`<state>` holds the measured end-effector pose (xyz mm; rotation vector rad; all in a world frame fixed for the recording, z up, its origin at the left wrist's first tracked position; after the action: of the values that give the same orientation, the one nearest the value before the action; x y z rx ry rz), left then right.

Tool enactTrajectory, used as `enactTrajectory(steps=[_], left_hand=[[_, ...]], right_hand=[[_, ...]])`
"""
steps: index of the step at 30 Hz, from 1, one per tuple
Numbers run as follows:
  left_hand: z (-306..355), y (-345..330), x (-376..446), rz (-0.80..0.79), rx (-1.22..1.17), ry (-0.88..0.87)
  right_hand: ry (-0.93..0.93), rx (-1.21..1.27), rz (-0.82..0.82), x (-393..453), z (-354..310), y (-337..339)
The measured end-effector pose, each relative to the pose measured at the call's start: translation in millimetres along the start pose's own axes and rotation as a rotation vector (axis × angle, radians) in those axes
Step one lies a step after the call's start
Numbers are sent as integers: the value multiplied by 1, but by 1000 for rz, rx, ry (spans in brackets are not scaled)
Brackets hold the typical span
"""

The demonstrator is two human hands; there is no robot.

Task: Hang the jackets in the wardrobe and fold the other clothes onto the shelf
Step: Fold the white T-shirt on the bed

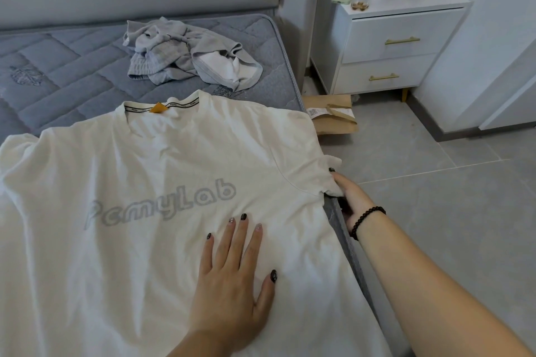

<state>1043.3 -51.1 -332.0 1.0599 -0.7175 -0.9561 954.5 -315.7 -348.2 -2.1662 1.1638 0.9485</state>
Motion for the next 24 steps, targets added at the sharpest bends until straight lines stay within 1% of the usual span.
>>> enactTrajectory(steps=[1,3,5,6,7,8,9,10,11,12,13,14,15,16,17,19,21,24], left_hand=[[0,0,0,-4,1,2],[1,0,0,-6,-1,4],[1,0,0,-9,1,6],[1,1,0,-12,2,8],[1,1,0,-14,2,11],[2,2,0,-13,3,13],[2,2,0,-15,6,15],[3,2,0,-17,10,16],[4,3,0,-16,13,17],[4,4,0,-14,15,18],[5,4,0,-13,17,19],[5,4,0,-12,16,20],[5,4,0,-11,12,21],[5,4,1,-10,8,22],[4,4,1,-7,4,21],[4,4,2,6,3,12],[4,3,2,15,3,8],[4,5,1,31,-18,12]], right_hand=[[41,60,-3,-2,-2,-3],[91,213,45,-4,-8,-4],[156,345,166,-8,-21,-4],[236,362,255,-11,-32,-6],[362,318,340,-15,-43,-13],[523,205,409,-20,-53,-24],[688,25,443,-29,-61,-39],[839,-187,421,-37,-66,-57],[953,-424,321,-45,-67,-76],[1015,-681,159,-47,-63,-91],[1036,-961,-12,-47,-56,-105],[1061,-1228,-123,-46,-47,-114],[1106,-1438,-154,-46,-38,-118],[1164,-1567,-119,-47,-31,-118],[1207,-1617,-64,-49,-26,-115],[1262,-1614,55,-52,-18,-104],[1289,-1560,183,-49,-10,-89],[1319,-1442,280,-48,3,-75]])
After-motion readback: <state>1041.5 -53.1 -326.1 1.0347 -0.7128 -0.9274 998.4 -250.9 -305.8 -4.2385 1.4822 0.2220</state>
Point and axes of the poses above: each hand's wrist, its own x-axis towards the middle knuckle, its own y-axis out of the back of the hand, z = x × y, the point moved 1 cm from there along x, towards the middle knuckle, and after that the axes turned 12 degrees about -x, right-handed, at the moved point
